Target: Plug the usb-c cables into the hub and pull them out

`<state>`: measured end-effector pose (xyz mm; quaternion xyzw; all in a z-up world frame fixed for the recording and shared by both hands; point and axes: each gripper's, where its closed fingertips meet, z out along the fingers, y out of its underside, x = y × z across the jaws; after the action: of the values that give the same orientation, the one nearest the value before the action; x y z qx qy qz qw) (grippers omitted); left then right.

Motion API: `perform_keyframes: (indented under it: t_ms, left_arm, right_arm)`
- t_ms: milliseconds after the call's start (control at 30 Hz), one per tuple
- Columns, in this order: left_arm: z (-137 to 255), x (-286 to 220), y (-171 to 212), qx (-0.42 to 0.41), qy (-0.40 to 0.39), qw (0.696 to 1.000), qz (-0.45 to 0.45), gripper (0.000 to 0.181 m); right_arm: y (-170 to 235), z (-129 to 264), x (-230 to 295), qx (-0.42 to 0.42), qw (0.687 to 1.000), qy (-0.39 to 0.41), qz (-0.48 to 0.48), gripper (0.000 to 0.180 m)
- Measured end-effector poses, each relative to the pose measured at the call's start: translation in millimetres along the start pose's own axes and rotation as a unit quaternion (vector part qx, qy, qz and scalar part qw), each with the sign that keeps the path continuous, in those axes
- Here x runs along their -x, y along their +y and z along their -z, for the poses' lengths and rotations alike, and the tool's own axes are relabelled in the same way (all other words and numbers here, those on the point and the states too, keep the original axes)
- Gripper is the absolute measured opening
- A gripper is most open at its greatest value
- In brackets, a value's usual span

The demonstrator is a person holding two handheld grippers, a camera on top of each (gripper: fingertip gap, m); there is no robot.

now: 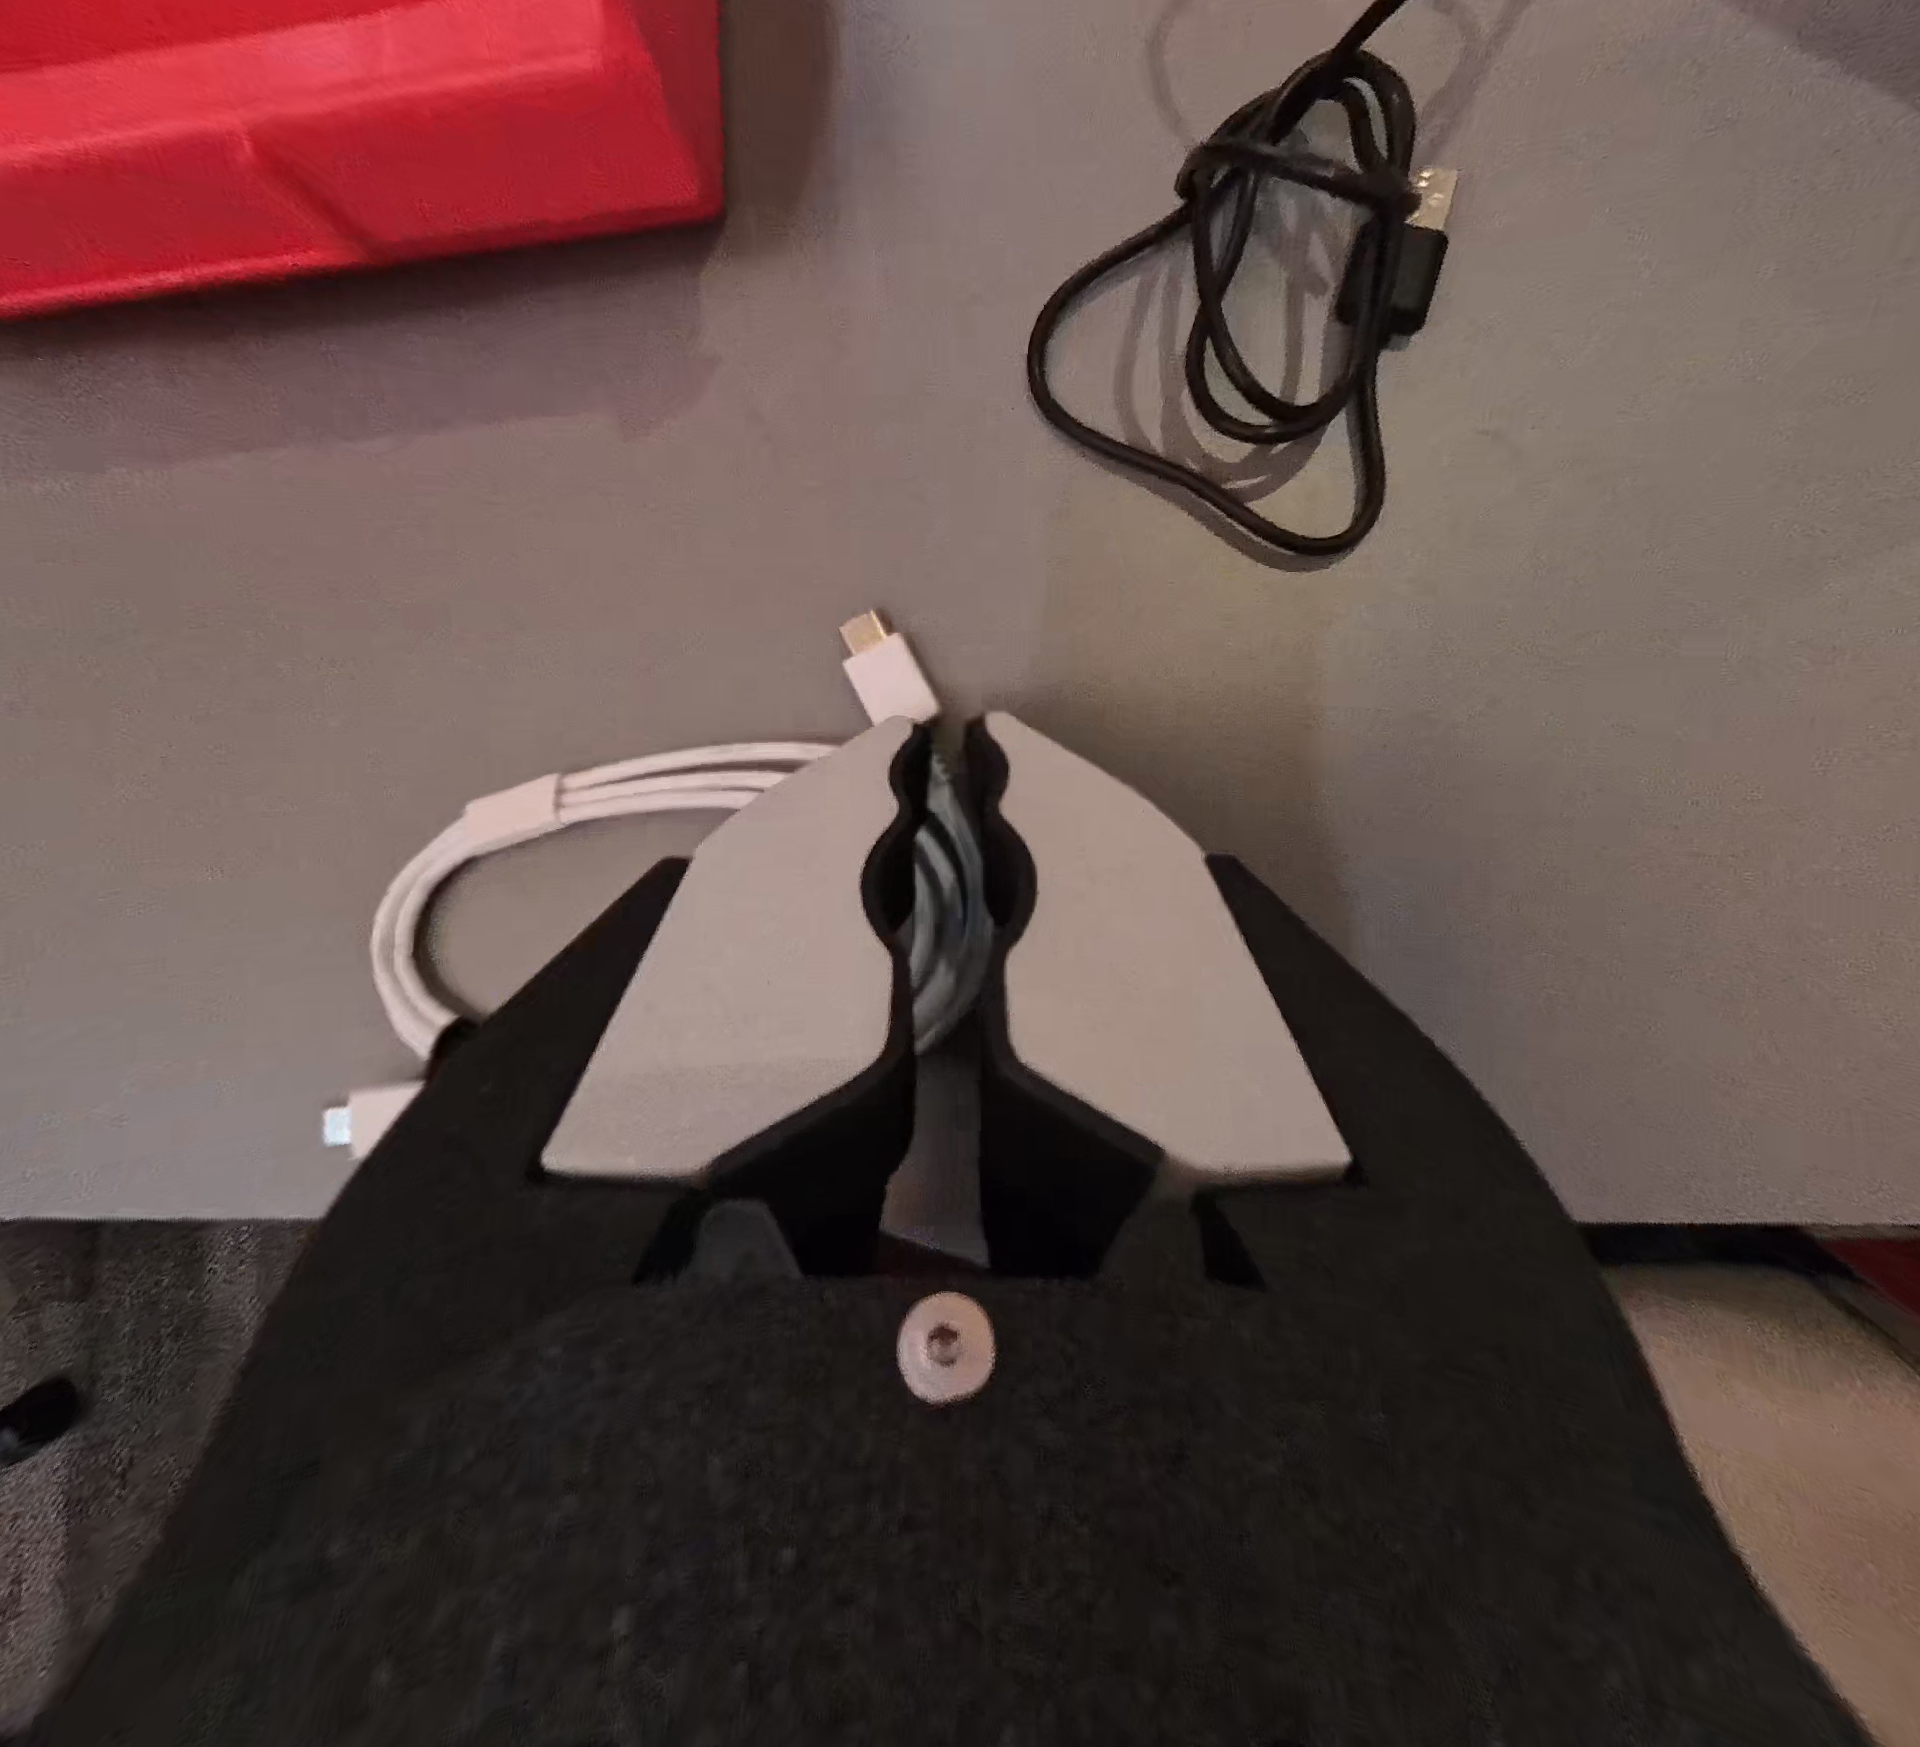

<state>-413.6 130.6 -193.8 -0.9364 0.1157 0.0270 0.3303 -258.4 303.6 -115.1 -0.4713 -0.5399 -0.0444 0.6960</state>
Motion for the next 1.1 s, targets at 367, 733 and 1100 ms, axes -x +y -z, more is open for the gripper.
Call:
perform_keyframes:
  t_ms: [367, 733, 1100]
  left_arm:
    - [-1, 4, 4, -0.002, -0.013, 1.0, 0.017, 0.019]
    - [4, -27, -1, -0.031, 0.096, 0.992, -0.073, 0.01]
    - [96, -63, -92, -0.084, 0.17, 0.93, -0.316, 0.0]
  right_arm:
    - [1, -1, 2, 0.002, 1.0, -0.003, 0.002, 0.009]
    - [0, -1, 2, 0.001, 1.0, -0.003, 0.005, 0.009]
    - [-38, 12, 34, -0.092, 0.991, -0.055, 0.081, 0.009]
